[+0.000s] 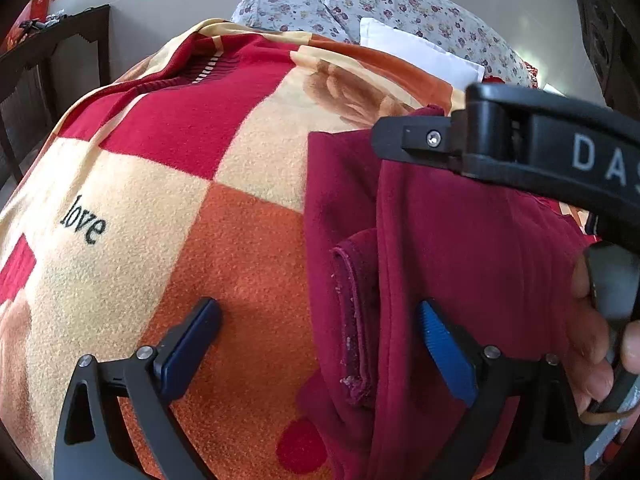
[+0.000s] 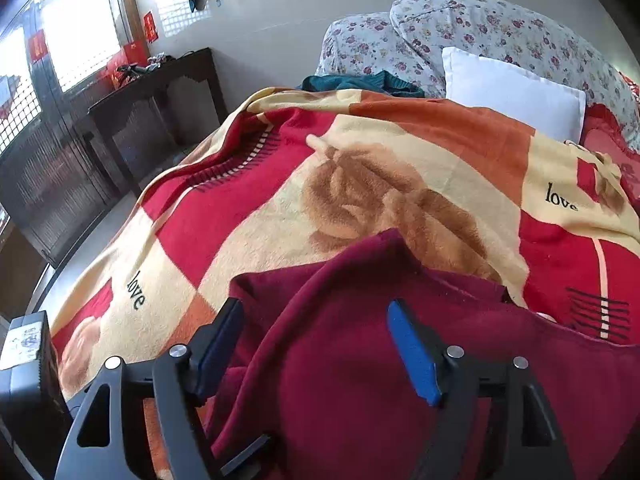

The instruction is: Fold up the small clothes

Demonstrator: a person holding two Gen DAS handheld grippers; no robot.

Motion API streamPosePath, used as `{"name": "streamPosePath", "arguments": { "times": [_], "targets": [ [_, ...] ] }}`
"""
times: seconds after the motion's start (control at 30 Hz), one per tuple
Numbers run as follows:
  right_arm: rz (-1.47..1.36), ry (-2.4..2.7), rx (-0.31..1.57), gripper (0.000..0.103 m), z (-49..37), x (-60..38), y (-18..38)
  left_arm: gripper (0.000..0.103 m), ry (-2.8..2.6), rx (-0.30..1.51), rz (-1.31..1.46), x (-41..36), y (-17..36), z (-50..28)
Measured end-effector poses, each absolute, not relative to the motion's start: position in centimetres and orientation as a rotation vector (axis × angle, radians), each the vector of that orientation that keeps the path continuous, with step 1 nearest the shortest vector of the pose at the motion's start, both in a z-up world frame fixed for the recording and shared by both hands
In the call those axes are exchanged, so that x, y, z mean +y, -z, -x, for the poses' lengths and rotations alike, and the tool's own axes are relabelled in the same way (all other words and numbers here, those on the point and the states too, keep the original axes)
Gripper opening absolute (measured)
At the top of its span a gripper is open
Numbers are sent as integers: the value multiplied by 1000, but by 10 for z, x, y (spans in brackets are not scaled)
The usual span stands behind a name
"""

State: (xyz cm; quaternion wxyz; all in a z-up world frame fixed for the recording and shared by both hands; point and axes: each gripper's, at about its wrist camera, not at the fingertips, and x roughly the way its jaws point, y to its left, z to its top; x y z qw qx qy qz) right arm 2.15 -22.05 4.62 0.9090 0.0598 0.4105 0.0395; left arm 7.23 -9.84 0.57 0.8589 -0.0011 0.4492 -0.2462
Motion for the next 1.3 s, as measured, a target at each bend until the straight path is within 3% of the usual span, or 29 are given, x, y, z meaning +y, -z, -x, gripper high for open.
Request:
{"name": "streamPosePath", "arguments": {
  "times": [0.4, 1.07, 1.2, 1.27, 1.3],
  "targets": [
    [-182, -18, 846, 85, -13, -238, -48, 103, 529, 954, 15, -99, -4, -71],
    [-202, -29, 851, 90, -10, -244, -47, 101, 644, 1004, 183, -90, -4, -74],
    [-217, -32, 849, 90, -11, -247, -46, 66, 657, 1026, 214, -87, -1, -79],
    [-203, -41, 844, 90, -11, -244, -47, 62, 661, 1025, 212, -87, -1, -79],
    [-176, -56, 841, 90, -12, -240, -48, 54, 672, 1026, 214, -88, -1, -78]
  ]
}}
